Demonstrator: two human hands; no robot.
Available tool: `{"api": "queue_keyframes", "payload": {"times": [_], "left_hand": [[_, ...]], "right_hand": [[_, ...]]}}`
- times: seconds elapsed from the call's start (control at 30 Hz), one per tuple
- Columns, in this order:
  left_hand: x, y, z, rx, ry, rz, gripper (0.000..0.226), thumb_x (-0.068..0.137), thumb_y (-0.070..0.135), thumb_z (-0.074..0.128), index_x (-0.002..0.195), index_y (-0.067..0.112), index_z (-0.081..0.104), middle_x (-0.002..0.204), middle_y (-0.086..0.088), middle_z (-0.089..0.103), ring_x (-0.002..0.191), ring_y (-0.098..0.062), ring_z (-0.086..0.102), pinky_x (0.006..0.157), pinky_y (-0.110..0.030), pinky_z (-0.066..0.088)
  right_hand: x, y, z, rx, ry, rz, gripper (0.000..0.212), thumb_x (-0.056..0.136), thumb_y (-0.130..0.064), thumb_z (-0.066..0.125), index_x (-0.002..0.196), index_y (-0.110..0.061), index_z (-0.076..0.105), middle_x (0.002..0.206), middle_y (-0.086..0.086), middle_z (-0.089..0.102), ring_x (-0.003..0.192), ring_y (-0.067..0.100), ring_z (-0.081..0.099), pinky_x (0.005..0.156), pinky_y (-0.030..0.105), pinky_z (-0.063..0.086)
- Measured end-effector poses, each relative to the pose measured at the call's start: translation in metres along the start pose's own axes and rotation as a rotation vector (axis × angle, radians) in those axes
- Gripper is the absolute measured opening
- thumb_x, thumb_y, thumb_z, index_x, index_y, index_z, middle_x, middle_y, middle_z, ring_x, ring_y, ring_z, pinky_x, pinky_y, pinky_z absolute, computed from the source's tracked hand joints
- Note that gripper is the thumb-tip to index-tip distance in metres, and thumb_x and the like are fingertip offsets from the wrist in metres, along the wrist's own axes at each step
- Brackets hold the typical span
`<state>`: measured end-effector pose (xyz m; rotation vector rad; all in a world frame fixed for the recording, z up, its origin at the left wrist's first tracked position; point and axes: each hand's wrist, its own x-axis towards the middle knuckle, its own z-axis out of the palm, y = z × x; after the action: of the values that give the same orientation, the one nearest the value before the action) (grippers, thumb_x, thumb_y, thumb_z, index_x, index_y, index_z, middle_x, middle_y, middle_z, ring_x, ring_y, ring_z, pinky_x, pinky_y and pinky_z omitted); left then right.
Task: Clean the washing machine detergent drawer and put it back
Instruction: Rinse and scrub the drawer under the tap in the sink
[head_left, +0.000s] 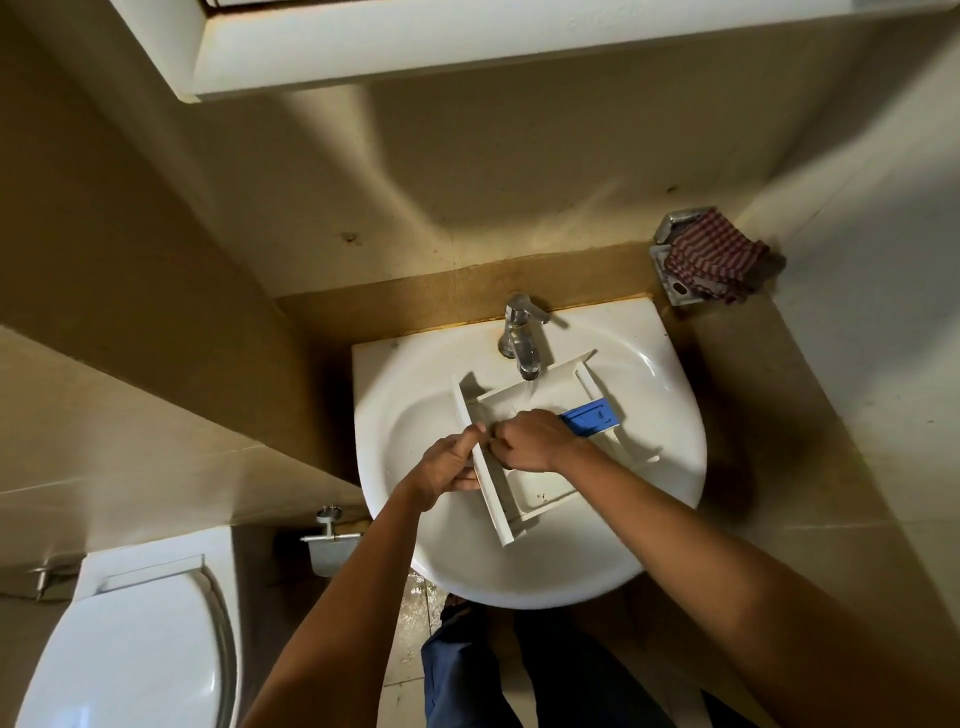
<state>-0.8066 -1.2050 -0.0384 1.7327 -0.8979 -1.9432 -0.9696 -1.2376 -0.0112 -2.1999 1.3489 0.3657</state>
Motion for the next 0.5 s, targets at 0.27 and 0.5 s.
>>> {"api": "queue_keyframes", "payload": {"times": [0.27, 0.5], "left_hand": [[0.004, -0.001, -0.001, 0.01, -0.04, -0.006, 0.047, 0.091, 0.054, 0.053, 0.109, 0.013, 0.067, 0.095, -0.009, 0.076, 0.088, -0.023, 0.073, 0.078, -0.032, 0.059], [0.005, 0.0, 0.001, 0.017, -0.016, -0.026, 0.051, 0.093, 0.052, 0.051, 0.114, 0.007, 0.065, 0.099, -0.013, 0.074, 0.091, -0.024, 0.072, 0.078, -0.031, 0.059]], "right_hand": [[-0.01, 0.057, -0.013, -0.057, 0.13, 0.299, 0.048, 0.1, -0.041, 0.03, 0.112, -0.009, 0.063, 0.119, 0.014, 0.058, 0.115, 0.031, 0.053, 0.087, 0.035, 0.043], [0.015, -0.002, -0.002, -0.103, -0.108, 0.226, 0.046, 0.097, -0.039, 0.028, 0.113, -0.012, 0.063, 0.124, 0.015, 0.059, 0.109, 0.031, 0.056, 0.08, 0.035, 0.041]]}}
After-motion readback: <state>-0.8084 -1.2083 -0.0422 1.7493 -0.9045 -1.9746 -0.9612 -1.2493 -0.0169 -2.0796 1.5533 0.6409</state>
